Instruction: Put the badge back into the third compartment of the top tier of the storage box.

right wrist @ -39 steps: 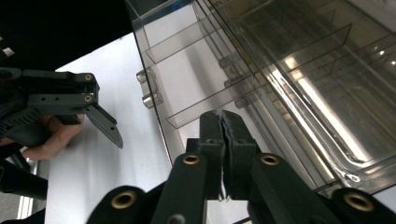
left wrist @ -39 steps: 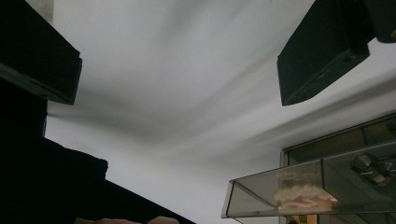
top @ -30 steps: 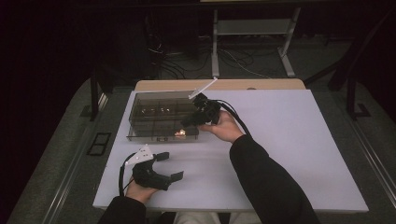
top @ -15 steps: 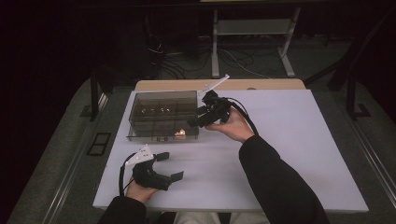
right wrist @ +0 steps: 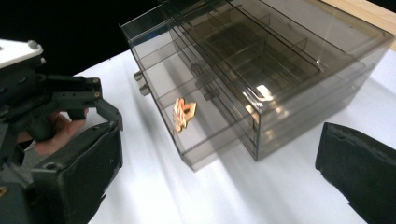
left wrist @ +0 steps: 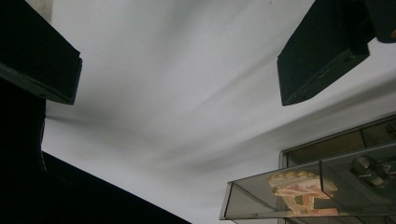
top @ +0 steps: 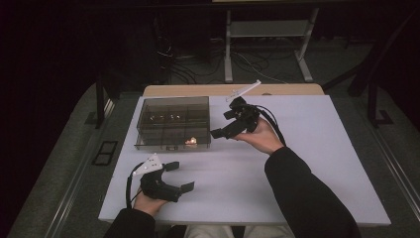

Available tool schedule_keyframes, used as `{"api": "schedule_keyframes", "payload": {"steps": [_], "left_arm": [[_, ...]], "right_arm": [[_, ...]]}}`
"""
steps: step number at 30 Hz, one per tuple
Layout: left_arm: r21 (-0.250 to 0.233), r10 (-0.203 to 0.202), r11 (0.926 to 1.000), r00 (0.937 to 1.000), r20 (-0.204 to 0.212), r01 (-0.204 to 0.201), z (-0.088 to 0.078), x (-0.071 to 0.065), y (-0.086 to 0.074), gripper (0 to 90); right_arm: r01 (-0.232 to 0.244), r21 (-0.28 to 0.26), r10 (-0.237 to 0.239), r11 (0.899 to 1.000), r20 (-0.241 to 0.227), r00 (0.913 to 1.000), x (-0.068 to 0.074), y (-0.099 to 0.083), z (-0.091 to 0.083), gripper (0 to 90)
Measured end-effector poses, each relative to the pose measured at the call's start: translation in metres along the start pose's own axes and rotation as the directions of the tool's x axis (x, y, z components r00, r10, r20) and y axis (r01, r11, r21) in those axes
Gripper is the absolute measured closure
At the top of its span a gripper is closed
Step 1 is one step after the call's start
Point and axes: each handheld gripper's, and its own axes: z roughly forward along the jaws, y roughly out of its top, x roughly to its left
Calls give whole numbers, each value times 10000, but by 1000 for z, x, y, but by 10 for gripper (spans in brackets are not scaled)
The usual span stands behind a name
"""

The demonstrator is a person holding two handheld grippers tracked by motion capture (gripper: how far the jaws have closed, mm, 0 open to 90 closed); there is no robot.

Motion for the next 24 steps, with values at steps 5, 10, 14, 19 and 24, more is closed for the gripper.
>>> {"api": "schedule_keyframes", "payload": {"steps": [5, 10, 14, 19, 24], "left_arm": [[5, 5, 10000, 10000, -1, -5, 0, 0, 0, 0], [2, -8, 10000, 10000, -8, 8, 0, 0, 0, 0], [9, -5, 10000, 10000, -15, 5, 0, 0, 0, 0], [22, 1, 10000, 10000, -36, -1, 0, -1, 0, 0], [33, 36, 10000, 10000, -42, -35, 0, 0, 0, 0]], "right_arm": [[2, -66, -1, 10000, 113, 9999, 0, -11, -12, 1], [-40, -107, 43, 9999, 252, 9997, 1, -23, -24, 1], [-129, -247, 135, 9996, 258, 9996, 2, -33, -35, 1], [-225, -298, 238, 9993, 420, 9988, 3, -47, -47, 1], [-360, -397, 380, 9986, 521, 9979, 3, -62, -57, 1]]}}
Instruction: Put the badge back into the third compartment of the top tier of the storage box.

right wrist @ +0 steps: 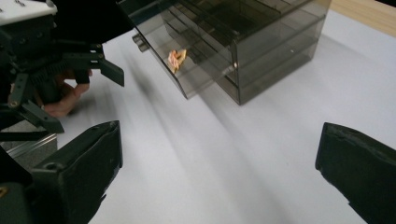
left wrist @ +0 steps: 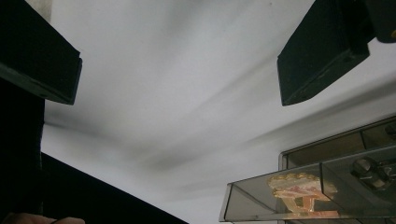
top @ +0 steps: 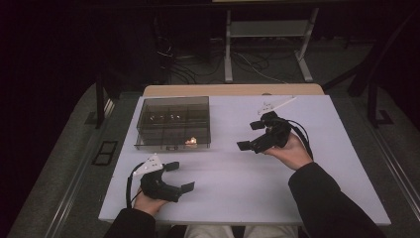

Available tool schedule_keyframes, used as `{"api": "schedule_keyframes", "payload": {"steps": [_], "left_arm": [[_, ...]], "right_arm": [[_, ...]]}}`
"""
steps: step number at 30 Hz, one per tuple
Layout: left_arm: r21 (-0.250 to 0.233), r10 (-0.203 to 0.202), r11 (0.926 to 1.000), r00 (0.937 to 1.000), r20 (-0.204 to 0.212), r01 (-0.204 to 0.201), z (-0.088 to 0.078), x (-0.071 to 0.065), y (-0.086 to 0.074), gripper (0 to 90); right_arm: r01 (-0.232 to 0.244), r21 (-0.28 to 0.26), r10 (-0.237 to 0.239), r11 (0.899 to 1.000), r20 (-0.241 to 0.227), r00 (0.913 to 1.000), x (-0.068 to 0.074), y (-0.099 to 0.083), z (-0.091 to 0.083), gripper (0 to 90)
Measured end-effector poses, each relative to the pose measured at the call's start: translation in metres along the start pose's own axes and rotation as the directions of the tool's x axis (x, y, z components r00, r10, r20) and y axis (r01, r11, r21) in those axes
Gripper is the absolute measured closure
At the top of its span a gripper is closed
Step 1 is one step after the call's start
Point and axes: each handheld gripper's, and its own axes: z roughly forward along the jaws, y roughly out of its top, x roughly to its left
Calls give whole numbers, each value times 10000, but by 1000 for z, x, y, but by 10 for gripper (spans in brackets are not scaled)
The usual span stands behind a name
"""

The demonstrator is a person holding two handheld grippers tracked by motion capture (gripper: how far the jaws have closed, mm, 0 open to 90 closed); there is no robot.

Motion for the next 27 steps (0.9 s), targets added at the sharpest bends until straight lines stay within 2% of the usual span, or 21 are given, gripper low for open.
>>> {"api": "schedule_keyframes", "payload": {"steps": [11, 18, 27], "left_arm": [[1, -37, 10000, 10000, -3, 37, 0, -1, 0, 0], [4, -50, 10000, 10000, -10, 50, 0, -1, 0, 0], [13, -38, 10000, 10000, -22, 38, 0, -1, 0, 0]], "right_arm": [[-363, -106, 366, 9993, 276, 9989, -2, -29, -13, 2], [-667, -204, 675, 9976, 431, 9968, -4, -55, -23, 1], [-1011, -561, 1049, 9933, 694, 9921, -7, -83, -42, 2]]}}
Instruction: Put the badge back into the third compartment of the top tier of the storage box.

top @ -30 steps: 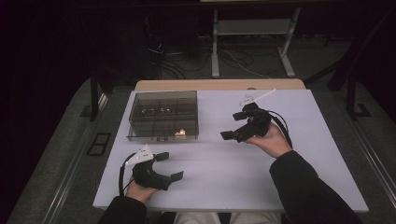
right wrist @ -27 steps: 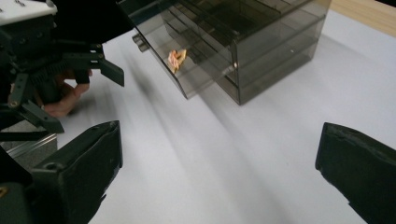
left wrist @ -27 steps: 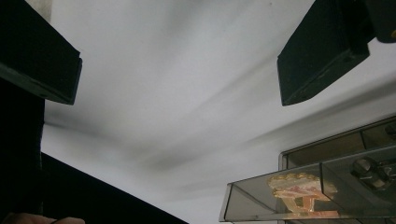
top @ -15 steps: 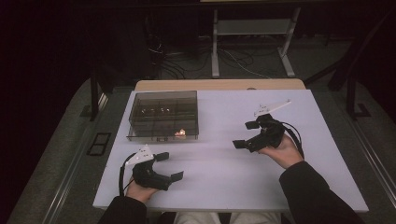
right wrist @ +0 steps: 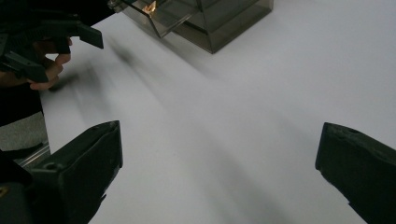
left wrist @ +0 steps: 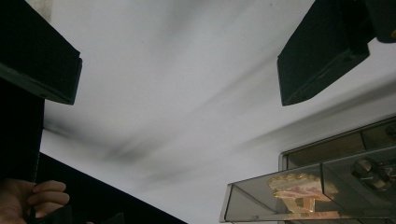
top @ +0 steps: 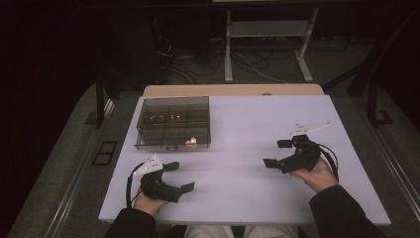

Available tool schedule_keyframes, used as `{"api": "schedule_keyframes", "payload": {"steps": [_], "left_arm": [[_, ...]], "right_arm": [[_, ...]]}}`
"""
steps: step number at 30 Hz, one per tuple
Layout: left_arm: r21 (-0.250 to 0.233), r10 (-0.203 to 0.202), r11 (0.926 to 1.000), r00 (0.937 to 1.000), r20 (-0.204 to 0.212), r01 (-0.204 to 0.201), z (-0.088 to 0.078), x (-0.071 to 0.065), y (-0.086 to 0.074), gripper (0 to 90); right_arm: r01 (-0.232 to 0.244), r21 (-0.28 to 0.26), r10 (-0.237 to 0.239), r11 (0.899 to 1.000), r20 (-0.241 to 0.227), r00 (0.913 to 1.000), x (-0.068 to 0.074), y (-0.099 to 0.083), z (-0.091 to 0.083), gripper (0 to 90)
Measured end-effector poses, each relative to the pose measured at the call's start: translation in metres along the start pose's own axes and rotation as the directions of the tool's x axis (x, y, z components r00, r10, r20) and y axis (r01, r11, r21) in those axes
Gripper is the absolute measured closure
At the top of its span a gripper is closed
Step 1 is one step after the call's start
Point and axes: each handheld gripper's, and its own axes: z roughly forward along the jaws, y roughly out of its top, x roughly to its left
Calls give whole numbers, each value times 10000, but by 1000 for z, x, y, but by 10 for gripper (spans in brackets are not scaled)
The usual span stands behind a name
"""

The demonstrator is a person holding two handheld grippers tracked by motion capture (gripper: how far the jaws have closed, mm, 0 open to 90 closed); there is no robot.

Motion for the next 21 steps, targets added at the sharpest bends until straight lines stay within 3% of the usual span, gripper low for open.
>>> {"api": "schedule_keyframes", "payload": {"steps": [21], "left_arm": [[58, -51, 10000, 10000, 35, 51, 1, 0, -1, 0]], "right_arm": [[-1035, -384, 1046, 9939, 285, 9941, -8, -70, -21, 2]]}}
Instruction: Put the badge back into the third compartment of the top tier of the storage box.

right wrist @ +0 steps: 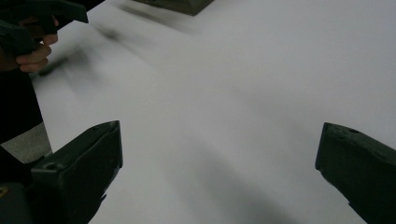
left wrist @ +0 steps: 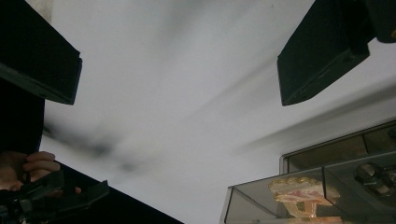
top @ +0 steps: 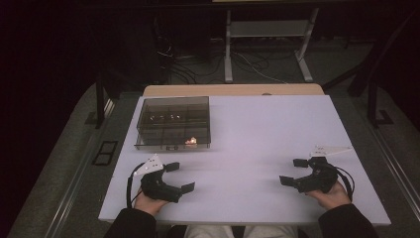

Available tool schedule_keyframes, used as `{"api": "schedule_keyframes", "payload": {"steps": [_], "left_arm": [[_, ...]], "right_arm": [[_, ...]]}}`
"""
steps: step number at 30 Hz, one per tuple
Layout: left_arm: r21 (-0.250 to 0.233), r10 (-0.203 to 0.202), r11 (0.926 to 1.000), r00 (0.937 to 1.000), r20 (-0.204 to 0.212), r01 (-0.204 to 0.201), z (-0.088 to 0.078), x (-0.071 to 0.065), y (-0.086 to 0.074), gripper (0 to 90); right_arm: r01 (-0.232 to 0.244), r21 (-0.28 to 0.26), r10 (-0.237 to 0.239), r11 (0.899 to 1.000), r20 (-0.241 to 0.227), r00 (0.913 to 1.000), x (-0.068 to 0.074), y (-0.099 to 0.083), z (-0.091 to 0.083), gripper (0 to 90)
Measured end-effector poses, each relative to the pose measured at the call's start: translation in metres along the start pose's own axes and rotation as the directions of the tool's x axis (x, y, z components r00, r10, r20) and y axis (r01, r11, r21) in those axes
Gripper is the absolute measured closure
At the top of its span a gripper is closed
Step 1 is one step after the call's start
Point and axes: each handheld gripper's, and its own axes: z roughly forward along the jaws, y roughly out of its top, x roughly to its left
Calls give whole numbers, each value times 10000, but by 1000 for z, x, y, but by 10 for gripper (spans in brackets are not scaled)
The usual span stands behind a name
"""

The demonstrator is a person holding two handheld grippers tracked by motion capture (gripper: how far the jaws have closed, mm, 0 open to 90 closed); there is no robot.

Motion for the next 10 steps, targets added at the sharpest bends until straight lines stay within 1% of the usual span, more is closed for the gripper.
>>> {"api": "schedule_keyframes", "payload": {"steps": [4, 6, 10], "left_arm": [[15, -21, 10000, 10000, 11, 21, 0, 0, 0, 0], [27, -25, 10000, 10000, 12, 25, 0, 0, 0, 0], [71, 18, 10000, 10000, 44, -18, 0, 0, 0, 0]], "right_arm": [[-66, -23, 66, 10000, 100, 9999, 0, -8, -5, 1], [-135, -167, 136, 9998, 91, 9999, -1, -11, -8, 1], [-245, -326, 253, 9992, 223, 9994, -1, -16, -13, 1]]}}
